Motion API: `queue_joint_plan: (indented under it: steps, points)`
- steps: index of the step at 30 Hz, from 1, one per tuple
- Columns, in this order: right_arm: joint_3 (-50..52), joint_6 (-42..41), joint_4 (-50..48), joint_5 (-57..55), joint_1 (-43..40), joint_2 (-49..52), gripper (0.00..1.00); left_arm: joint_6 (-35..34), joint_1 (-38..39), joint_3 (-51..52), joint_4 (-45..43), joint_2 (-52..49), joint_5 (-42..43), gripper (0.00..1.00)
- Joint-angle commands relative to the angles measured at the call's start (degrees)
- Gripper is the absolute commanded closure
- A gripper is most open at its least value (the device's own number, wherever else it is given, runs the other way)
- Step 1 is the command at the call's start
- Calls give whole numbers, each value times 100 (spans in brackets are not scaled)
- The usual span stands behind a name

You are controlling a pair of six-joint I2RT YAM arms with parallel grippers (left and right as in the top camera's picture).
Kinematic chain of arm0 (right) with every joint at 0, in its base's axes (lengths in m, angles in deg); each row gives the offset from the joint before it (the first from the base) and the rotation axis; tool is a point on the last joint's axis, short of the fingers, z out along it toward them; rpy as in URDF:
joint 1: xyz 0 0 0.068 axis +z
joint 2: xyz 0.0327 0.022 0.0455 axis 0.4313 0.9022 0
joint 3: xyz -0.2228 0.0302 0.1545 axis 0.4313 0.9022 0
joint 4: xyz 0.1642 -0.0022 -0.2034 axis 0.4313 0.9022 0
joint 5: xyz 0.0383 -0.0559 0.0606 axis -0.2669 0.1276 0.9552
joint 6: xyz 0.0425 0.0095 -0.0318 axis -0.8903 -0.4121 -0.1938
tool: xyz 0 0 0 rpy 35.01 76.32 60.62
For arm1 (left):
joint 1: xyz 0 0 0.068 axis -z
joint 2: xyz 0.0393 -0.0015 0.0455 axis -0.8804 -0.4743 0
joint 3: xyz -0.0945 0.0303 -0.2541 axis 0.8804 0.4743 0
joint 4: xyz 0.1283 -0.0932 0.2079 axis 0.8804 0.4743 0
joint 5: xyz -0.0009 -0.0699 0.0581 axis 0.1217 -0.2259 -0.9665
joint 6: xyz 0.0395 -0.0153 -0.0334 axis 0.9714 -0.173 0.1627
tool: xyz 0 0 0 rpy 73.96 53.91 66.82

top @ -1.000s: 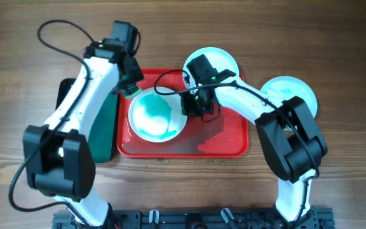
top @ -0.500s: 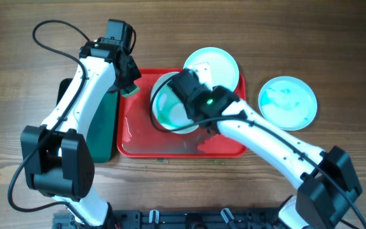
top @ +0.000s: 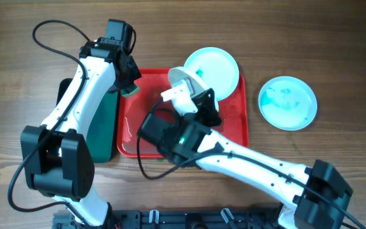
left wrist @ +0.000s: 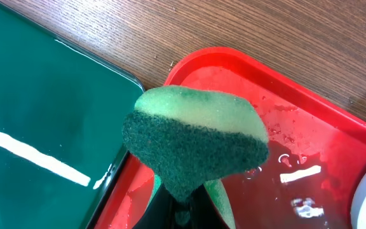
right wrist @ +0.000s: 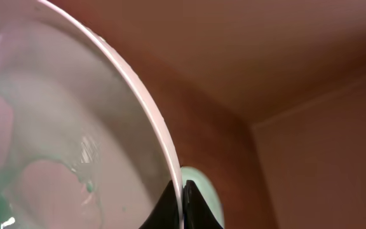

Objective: Clean dirty plates on tray and stack at the side
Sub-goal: 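Lift the scrubbed plate with the right gripper and carry it rightward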

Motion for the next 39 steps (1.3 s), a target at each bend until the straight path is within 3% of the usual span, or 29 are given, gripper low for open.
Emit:
queue_joint_plan:
  steps: [1,23,26,30,33,39]
  points:
    - [9,-4,94,-1104,221,-144,96,-79,4,-52,-9,90,11,96]
    - [9,-63,74,-1211,400,-149,96,-79,4,-52,9,90,11,96]
    - [9,-208,85,-271,393,-149,96,-79,4,-52,9,90,11,96]
    - [9,-496,81,2070,216,-153,96,-81,4,-52,9,90,11,96]
    - [9,-444,7,3158,-107,-199,96,-79,4,-52,11,90,11,96]
    - [9,614,-542,5880,-1631,-807,96,-79,4,-52,35,90,11,96]
